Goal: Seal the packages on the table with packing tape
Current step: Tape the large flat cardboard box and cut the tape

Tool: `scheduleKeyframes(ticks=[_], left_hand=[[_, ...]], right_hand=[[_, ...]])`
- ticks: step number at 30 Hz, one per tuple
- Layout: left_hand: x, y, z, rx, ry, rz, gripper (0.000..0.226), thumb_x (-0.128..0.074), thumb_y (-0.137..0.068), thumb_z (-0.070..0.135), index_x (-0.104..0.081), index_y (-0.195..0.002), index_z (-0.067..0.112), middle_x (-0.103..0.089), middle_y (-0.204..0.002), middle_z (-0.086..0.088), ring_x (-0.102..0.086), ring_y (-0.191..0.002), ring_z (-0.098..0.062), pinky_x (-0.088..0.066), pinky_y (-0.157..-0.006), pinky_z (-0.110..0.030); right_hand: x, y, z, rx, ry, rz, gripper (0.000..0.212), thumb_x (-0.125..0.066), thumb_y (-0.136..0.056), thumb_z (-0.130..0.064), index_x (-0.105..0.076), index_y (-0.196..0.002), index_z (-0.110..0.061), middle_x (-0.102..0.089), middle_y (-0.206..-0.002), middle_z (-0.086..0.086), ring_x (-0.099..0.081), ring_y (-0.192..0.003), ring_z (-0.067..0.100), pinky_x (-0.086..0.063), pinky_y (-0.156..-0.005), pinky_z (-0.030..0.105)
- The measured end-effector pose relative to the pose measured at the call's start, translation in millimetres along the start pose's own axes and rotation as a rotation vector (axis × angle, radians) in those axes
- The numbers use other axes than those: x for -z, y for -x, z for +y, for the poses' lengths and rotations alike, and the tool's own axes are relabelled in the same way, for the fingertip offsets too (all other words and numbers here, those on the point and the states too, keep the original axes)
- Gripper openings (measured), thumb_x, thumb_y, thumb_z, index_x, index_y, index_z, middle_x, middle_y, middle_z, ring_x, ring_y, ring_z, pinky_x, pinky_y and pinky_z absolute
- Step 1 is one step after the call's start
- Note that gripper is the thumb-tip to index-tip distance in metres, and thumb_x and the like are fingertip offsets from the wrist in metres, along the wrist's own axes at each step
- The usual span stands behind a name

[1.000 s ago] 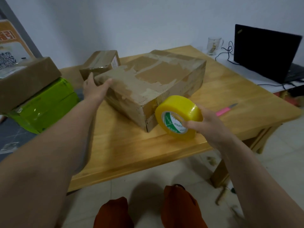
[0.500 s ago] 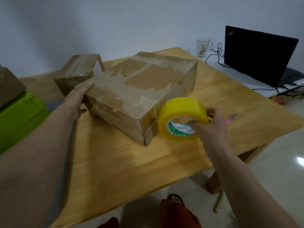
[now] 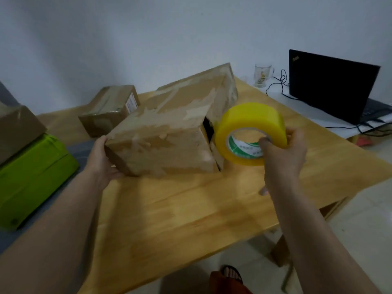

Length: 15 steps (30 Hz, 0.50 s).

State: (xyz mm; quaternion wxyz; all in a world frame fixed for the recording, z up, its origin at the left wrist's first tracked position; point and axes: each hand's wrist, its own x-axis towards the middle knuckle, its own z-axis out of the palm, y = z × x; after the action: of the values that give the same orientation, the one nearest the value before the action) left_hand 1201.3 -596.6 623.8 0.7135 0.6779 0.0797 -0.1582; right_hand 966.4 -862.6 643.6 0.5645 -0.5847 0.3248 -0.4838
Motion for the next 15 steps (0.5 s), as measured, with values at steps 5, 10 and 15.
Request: scheduleKeyframes(ticks=[5,10,15], left_hand=[[-1,48,-17,0.191,0.231,0.041,0.062,-0.040,-0.090,0.064,-0.053,-0.136,0.025,-0.053,-0.141,-0.004,-0.048,-0.127,-0.035,-0.036,-0.107,-0.052],[-9,115,-48,0.317,0.499,0.002,0.046,-0.040,-0.095,0.048,-0.057,-0.124,0.017,-0.062,-0.120,-0.014,-0.059,-0.094,-0.035,-0.045,-0.083,-0.051],[-30,181,-72,0.441,0.619,-0.017,0.040,-0.027,-0.101,0.032,-0.053,-0.125,0.011,-0.059,-0.114,-0.021,-0.051,-0.122,-0.041,-0.039,-0.096,-0.052]], right_hand=[[-13,-26,-67,0.130,-0.048,-0.089,0.033,-0.063,-0.080,0.001,-0.065,-0.107,-0.017,-0.064,-0.080,-0.006,-0.058,-0.065,-0.001,-0.046,-0.060,0.013],[-35,-26,-124,0.223,-0.107,-0.165,0.047,-0.066,-0.079,-0.001,-0.059,-0.124,-0.016,-0.065,-0.100,-0.003,-0.062,-0.084,0.008,-0.048,-0.068,0.016],[-65,-8,-170,0.321,-0.145,-0.323,0.037,-0.063,-0.084,-0.001,-0.060,-0.118,-0.015,-0.063,-0.096,-0.004,-0.059,-0.082,0.005,-0.047,-0.066,0.016]])
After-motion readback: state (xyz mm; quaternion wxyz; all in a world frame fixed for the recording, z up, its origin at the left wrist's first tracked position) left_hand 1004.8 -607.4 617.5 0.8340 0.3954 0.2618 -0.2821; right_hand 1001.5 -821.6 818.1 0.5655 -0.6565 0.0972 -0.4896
